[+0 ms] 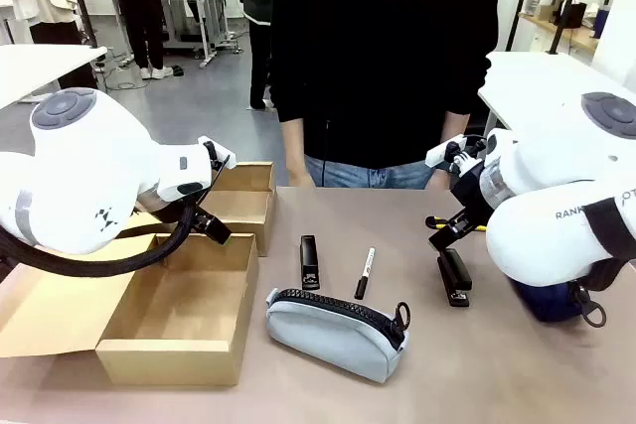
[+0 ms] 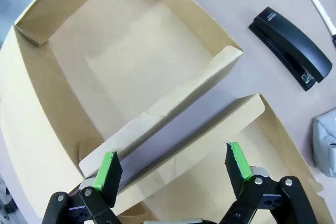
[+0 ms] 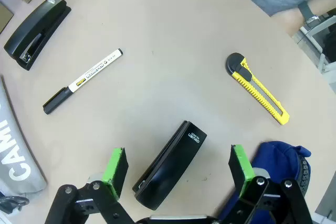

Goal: Place items inside the box.
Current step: Pick up a Pencil pouch or Stapler and place it inside the Mailer Box closest to the robot.

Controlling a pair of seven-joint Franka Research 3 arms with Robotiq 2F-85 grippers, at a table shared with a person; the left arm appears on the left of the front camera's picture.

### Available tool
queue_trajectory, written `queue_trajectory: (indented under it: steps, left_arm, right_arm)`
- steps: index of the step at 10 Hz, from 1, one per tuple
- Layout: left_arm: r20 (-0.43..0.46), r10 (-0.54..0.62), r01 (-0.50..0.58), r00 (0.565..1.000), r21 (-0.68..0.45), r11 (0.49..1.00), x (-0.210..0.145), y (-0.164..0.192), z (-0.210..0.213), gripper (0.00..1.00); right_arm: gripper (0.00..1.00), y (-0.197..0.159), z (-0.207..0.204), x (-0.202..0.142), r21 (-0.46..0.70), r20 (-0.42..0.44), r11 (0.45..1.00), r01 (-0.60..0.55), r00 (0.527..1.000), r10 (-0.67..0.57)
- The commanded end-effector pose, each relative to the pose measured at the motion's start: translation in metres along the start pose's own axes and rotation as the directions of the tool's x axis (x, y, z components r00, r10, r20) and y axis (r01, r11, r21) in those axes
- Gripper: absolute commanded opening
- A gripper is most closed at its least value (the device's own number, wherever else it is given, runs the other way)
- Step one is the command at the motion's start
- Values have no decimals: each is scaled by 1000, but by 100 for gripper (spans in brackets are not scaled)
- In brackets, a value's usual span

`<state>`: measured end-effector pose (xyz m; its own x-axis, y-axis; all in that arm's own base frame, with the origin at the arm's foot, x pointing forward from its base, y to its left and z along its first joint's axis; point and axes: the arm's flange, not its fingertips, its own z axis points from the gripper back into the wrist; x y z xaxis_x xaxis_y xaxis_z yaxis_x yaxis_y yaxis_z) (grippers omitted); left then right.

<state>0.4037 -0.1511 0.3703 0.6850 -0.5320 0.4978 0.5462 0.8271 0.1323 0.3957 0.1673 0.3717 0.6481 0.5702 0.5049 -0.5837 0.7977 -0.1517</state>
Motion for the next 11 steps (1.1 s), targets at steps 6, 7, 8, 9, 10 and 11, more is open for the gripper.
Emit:
queue_trajectory:
  steps: [6,7,8,9,10,11]
  left_arm:
    - [0,0,0,1000,0,1000,0,0,0,100]
    - [0,0,0,1000,0,1000,0,0,0,100]
    - [0,0,0,1000,0,1000,0,0,0,100]
    - [0,0,0,1000,0,1000,0,0,0,100]
    - [0,0,0,1000,0,1000,0,0,0,100]
    - [0,0,0,1000,0,1000,0,0,0,100]
  right_arm:
    - [100,0,0,0,0,0,1000,0,1000,0]
    - [100,0,0,0,0,0,1000,0,1000,0]
    - [100,0,0,0,0,0,1000,0,1000,0]
    - [100,0,0,0,0,0,1000,0,1000,0]
    - [100,0,0,0,0,0,1000,0,1000,0]
    - [100,0,0,0,0,0,1000,0,1000,0]
